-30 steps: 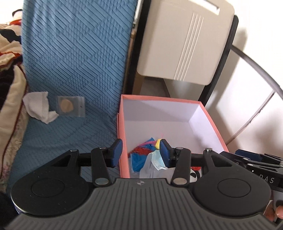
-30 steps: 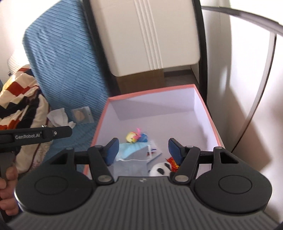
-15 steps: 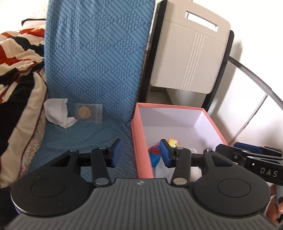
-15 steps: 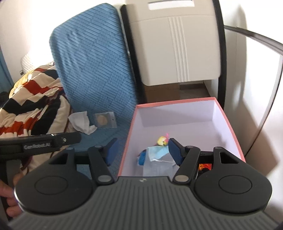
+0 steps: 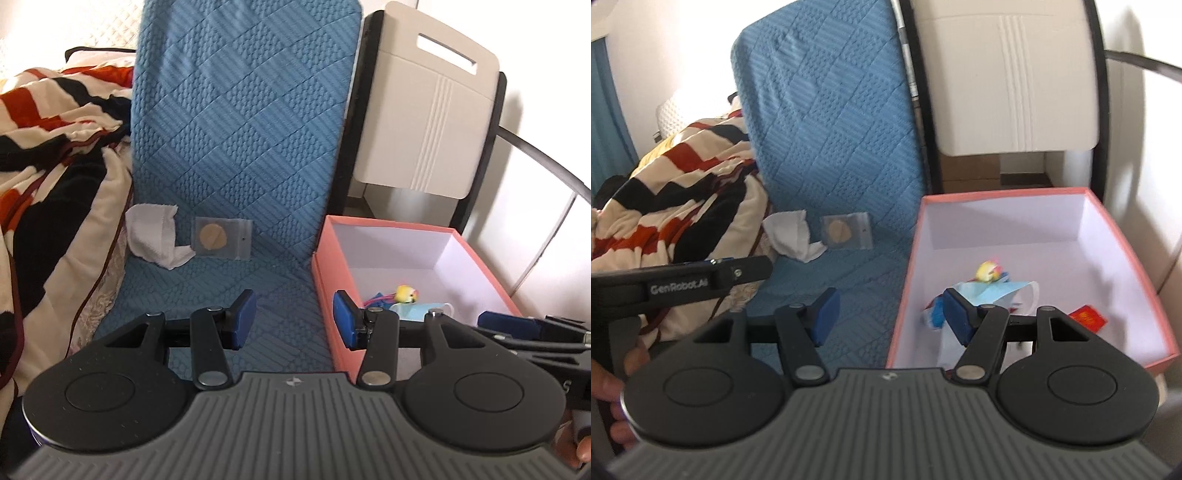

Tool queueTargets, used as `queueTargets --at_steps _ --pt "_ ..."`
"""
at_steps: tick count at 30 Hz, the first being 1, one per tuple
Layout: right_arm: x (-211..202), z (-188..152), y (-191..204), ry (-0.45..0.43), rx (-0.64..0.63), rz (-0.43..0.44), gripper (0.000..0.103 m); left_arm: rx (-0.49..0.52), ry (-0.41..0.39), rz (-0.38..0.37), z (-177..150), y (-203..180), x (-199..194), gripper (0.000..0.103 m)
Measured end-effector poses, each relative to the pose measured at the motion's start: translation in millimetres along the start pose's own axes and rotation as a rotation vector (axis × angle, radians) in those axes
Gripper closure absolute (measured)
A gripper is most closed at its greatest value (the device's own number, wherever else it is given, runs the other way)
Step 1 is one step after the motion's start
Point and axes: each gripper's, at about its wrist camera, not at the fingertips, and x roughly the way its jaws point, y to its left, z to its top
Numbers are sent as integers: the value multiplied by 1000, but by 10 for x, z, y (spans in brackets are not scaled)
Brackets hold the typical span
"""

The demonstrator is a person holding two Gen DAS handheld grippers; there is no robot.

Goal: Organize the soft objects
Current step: 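Withdraw both tools up and away from the pink box, then move the left tool toward the white tissue while the right tool approaches the clear packet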

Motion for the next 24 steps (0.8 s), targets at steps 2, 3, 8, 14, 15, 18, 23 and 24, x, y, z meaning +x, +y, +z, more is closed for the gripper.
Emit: queueTargets --at_steps 2,3,8,14,15,18,23,24 --pt "78 -67 62 5 -12 6 39 -11 8 5 -40 82 41 51" --pt "113 -96 92 7 -17 10 39 -20 10 5 -59 119 51 51" --pt "265 -231 208 14 -23 27 39 -25 14 2 -158 263 86 51" --pt "417 -395 331 38 -19 37 39 -7 16 21 -272 412 120 51" --pt "436 -421 353 40 -20 34 39 -5 15 21 -292 439 118 51" --pt "484 -494 403 44 -12 31 39 -24 26 22 -351 537 127 51" --pt "628 -589 505 88 -47 3 39 -13 27 48 -448 678 204 51" --pt "657 -597 535 95 -57 -2 39 -10 30 52 -459 700 238 51"
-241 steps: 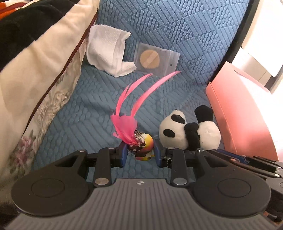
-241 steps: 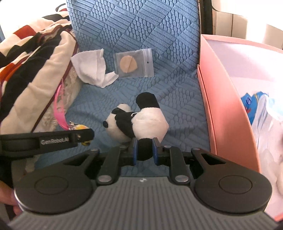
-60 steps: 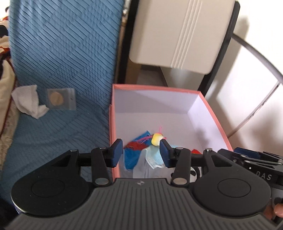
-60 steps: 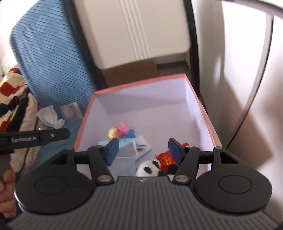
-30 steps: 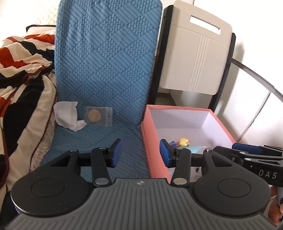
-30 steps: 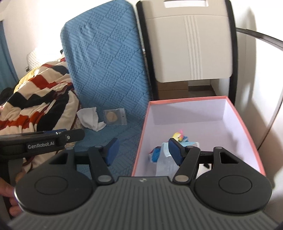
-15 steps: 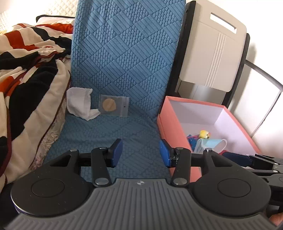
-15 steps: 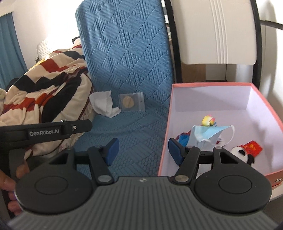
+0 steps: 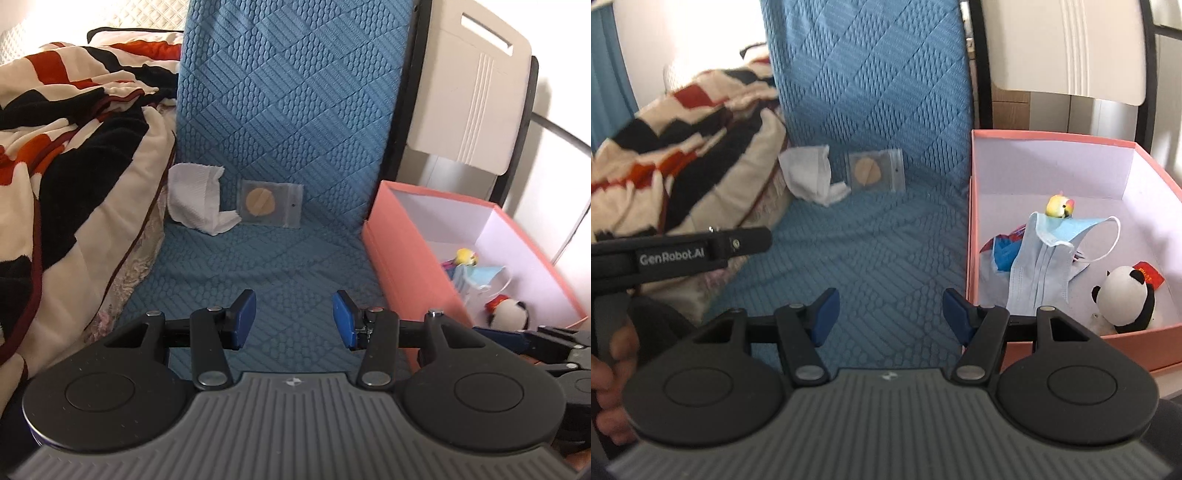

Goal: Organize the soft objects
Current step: 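Move the left tool toward the white tissue while the right tool approaches the clear packet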

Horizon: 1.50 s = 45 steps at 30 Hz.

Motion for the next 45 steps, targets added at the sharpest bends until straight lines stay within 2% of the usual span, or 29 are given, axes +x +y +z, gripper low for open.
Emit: queueTargets --at_steps 8,13,16,23,31,37,45 --pt "168 85 122 -9 1 -31 39 -13 9 14 12 227 377 51" --pt "339 197 165 -64 0 -44 39 -101 43 -49 79 425 578 51" --pt "459 241 183 -79 -24 -61 39 -104 49 -54 139 485 704 51" --pt "733 435 137 -87 -25 -41 39 -134 54 -35 283 602 1006 51" --pt "1193 743 96 -71 -1 11 39 -125 64 30 433 682 1457 51" --pt "1542 961 94 -50 10 47 39 -149 124 84 451 841 1865 51" --pt "2016 1186 37 -10 -22 19 39 -213 122 109 594 1015 2140 51"
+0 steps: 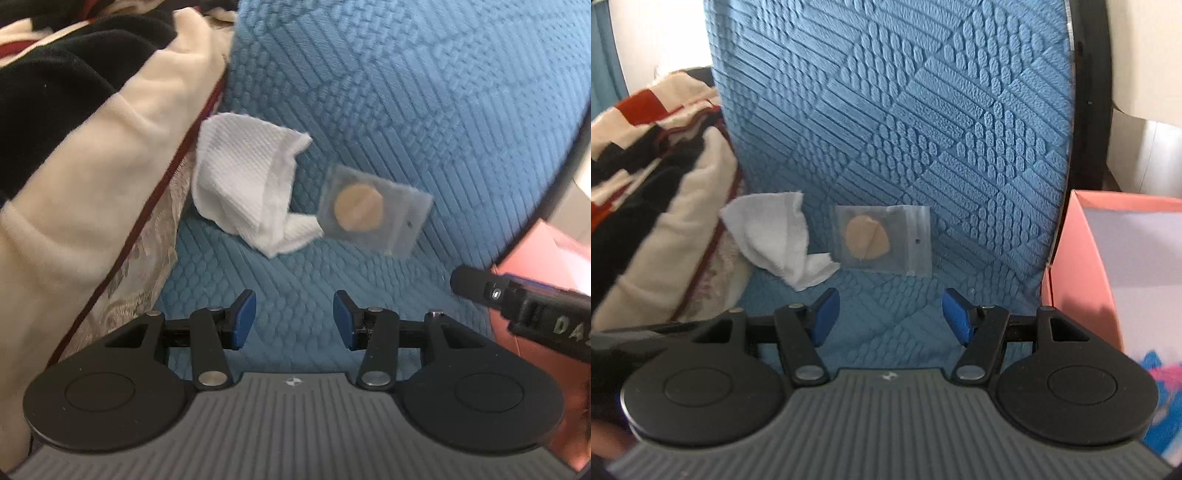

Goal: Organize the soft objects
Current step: 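Move the left tool toward the white tissue while the right tool approaches the clear packet, then close the left tool on the white tissue while the right tool pinches the clear packet edge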

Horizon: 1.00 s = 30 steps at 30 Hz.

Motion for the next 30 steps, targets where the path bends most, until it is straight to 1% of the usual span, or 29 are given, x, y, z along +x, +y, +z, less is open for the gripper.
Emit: queueTargets --at_steps 3,7,10,14,17,21,22,24,25,27,30 --pt "183 71 -71 15 -9 -15 39 -34 9 5 99 53 139 50" --pt "414 126 -201 24 2 -31 39 -55 27 5 192 67 289 44" --pt "560 157 -282 32 25 -12 35 -76 18 9 256 89 369 44" --pt "745 210 -300 47 43 18 35 -117 0 28 346 147 464 44" --pt "872 255 -286 66 51 32 35 -143 1 52 397 191 564 44" --pt "967 349 -282 71 60 55 35 -180 15 53 451 237 693 44" --pt "977 372 -284 69 64 56 33 -180 14 54 461 238 709 44" --pt "1006 407 -266 70 50 44 27 -178 7 52 482 243 736 44" --pt "1011 419 -263 67 45 32 19 -187 4 49 491 254 748 44" --pt "1028 434 -276 54 50 31 18 -198 13 45 516 268 794 44" --pt "1080 455 -309 70 62 42 18 -192 13 55 548 292 837 44"
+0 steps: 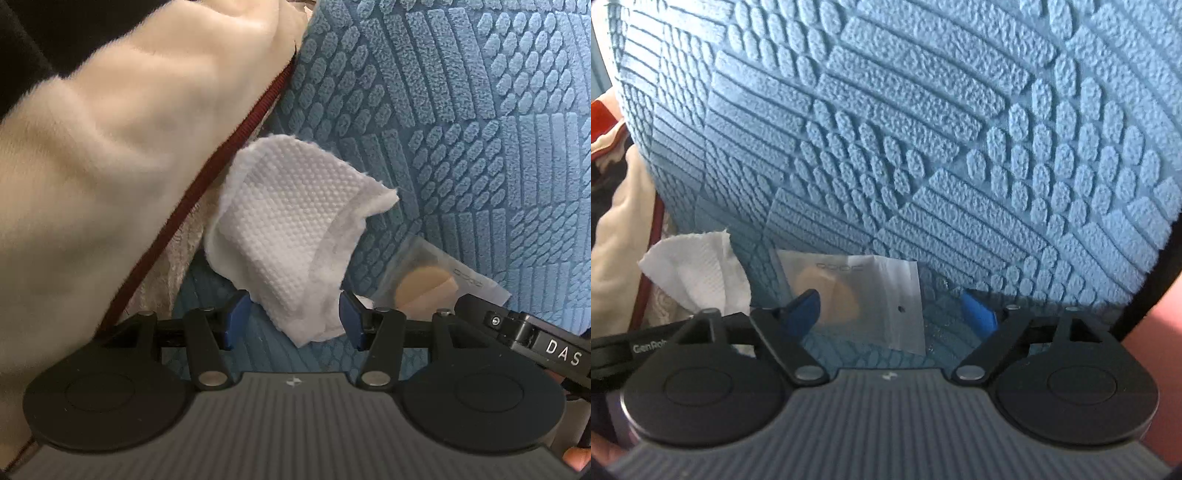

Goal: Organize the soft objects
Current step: 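Close the left tool on the white tissue while the right tool pinches the clear packet edge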

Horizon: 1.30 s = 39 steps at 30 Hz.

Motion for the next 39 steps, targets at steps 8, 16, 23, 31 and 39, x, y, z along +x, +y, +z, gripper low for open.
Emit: queueTargets --at_steps 8,16,23,31,39 --pt "234 54 82 44 -18 43 18 7 -26 56 76 53 148 44" --pt "419 -60 227 70 -35 74 44 17 8 46 100 93 298 67" --pt "427 -145 374 39 -80 45 95 43 8 49 87 0 329 84" --pt "238 -53 389 2 -73 -8 98 74 -4 1 154 -162 89 94" --pt "-129 -178 246 -11 -17 -1 99 94 -30 -41 -8 -314 -280 95"
